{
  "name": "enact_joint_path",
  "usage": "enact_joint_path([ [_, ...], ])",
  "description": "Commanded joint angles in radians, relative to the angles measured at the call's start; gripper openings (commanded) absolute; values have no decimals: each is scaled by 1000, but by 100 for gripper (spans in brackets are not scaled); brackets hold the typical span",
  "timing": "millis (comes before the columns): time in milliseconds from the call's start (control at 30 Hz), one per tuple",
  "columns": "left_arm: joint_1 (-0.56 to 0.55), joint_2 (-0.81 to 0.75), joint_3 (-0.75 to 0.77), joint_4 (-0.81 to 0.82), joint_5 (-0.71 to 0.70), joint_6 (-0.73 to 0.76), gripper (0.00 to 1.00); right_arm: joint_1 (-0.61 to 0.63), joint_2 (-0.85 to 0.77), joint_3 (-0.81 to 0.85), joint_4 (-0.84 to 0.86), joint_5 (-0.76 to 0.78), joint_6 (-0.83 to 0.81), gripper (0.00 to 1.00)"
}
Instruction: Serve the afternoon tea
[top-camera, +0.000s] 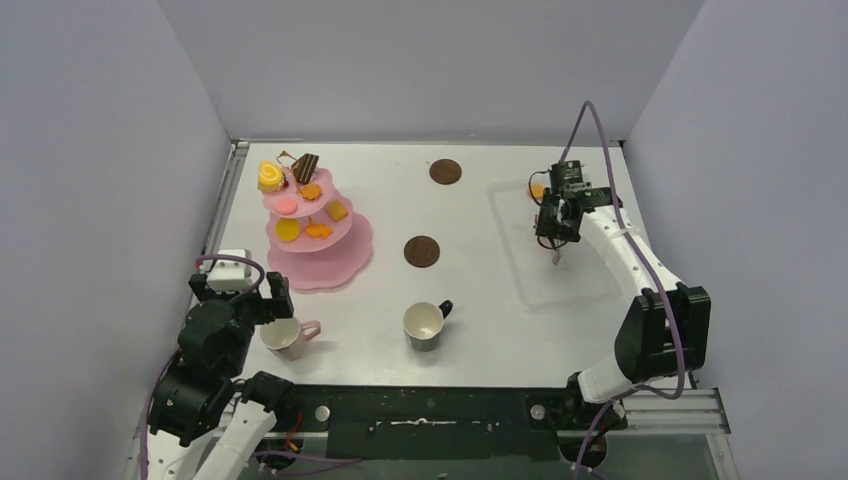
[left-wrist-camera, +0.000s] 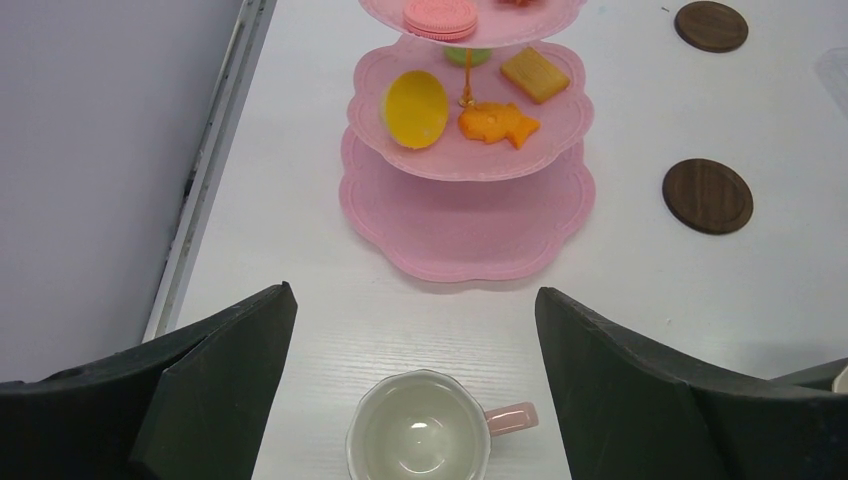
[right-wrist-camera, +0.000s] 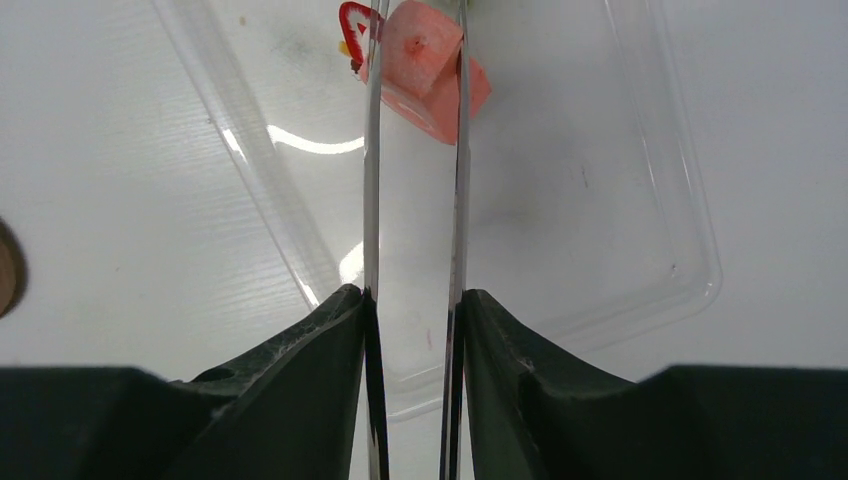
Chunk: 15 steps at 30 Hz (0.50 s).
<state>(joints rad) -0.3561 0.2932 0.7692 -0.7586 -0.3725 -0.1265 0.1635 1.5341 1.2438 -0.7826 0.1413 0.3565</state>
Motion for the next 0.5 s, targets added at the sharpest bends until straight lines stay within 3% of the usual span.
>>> enact_joint_path([
  [0, 12, 6, 11, 51, -32, 10, 88, 15, -84, 61, 19, -38, 23, 37],
  [467, 34, 6, 21, 30, -81, 1, 88, 206, -157, 57, 184, -214, 170, 37],
])
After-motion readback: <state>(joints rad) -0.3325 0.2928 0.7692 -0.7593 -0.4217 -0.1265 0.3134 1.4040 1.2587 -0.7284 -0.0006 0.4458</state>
